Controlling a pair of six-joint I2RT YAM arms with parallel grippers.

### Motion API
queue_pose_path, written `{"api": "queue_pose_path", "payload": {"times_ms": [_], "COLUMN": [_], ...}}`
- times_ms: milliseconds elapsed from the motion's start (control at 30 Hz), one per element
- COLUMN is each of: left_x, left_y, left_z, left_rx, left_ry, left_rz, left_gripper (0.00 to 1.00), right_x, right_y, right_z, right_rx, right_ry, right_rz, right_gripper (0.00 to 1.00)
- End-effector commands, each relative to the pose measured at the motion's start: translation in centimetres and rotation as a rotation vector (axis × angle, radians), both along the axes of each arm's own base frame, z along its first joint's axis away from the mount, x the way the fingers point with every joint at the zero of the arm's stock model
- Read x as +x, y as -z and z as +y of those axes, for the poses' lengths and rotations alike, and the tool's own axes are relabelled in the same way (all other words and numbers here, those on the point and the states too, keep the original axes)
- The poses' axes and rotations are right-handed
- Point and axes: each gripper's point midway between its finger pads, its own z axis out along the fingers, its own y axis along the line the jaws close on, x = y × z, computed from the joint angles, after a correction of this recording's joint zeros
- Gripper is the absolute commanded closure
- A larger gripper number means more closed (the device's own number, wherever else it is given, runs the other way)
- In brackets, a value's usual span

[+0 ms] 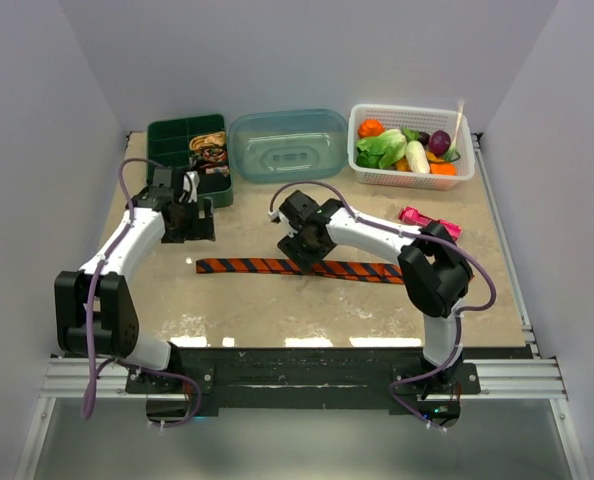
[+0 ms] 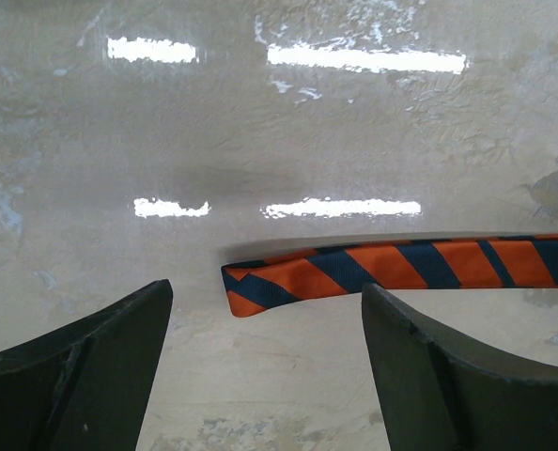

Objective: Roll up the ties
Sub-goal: Roll the tie at the center of the board.

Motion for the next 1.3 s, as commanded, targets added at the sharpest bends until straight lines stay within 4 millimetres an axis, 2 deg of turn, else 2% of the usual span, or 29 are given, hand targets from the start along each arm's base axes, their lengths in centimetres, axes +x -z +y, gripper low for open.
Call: {"api": "queue_pose_path", "payload": {"times_ms": [0, 67, 100, 167, 200, 267, 300, 400, 433, 500, 533, 600, 633, 800, 900, 1000, 1267], "left_x": [-0.1, -1.1, -1.3, -2.1, -2.3, -2.8, -2.9, -3.0, -2.7, -2.5, -2.3, -2.4, -2.5, -3.1, -3.4, -3.8, -4.5], "left_y": [0.8, 1.8, 2.1, 2.6, 2.6, 2.6, 2.4, 2.7, 2.6, 2.7, 2.8, 3.9, 4.3, 5.5, 6.0, 6.6, 7.9], "left_z": [1.0, 1.2, 2.3, 2.7, 3.7, 4.5, 4.4, 4.3, 4.4, 4.0, 4.0, 3.6, 3.4, 2.8, 2.8, 2.8, 2.3], "left_rx": [-0.156, -0.225, -0.244, -0.293, -0.301, -0.329, -0.355, -0.399, -0.397, -0.428, -0.433, -0.457, -0.465, -0.498, -0.495, -0.499, -0.491], "left_ry": [-0.072, -0.099, -0.139, -0.174, -0.214, -0.256, -0.263, -0.273, -0.271, -0.255, -0.246, -0.235, -0.229, -0.227, -0.236, -0.243, -0.25], "left_rz": [-0.023, -0.003, -0.003, -0.007, -0.018, -0.044, -0.054, -0.077, -0.083, -0.084, -0.084, -0.047, -0.036, 0.015, 0.038, 0.063, 0.119], "left_gripper": [0.13, 0.14, 0.14, 0.14, 0.14, 0.14, 0.14, 0.15, 0.15, 0.16, 0.17, 0.2, 0.21, 0.28, 0.3, 0.37, 0.42], "right_x": [1.1, 1.3, 1.5, 1.9, 2.1, 2.5, 2.5, 3.0, 3.1, 2.9, 2.9, 2.8, 2.9, 2.9, 2.9, 2.4, 0.7], "right_y": [-5.6, -6.4, -6.2, -7.0, -7.3, -7.6, -6.8, -8.0, -7.1, -7.4, -6.8, -7.3, -7.0, -7.9, -8.1, -7.6, -4.1], "right_z": [5.1, 7.0, 7.9, 9.7, 10.5, 12.5, 13.1, 15.6, 16.1, 17.4, 17.9, 19.2, 19.6, 21.9, 23.1, 24.3, 27.3], "right_rx": [0.255, 0.333, 0.355, 0.425, 0.454, 0.512, 0.514, 0.571, 0.565, 0.597, 0.602, 0.645, 0.655, 0.735, 0.767, 0.772, 0.745], "right_ry": [-0.016, -0.024, -0.029, -0.028, -0.035, -0.041, -0.043, -0.065, -0.062, -0.082, -0.075, -0.087, -0.079, -0.073, -0.08, -0.089, -0.101], "right_rz": [-0.035, -0.018, -0.01, 0.002, 0.0, 0.014, 0.035, 0.027, 0.041, 0.054, 0.076, 0.084, 0.096, 0.109, 0.114, 0.124, 0.157], "right_gripper": [0.33, 0.34, 0.35, 0.37, 0.38, 0.41, 0.45, 0.57, 0.6, 0.69, 0.72, 0.82, 0.85, 0.99, 1.0, 1.0, 1.0]}}
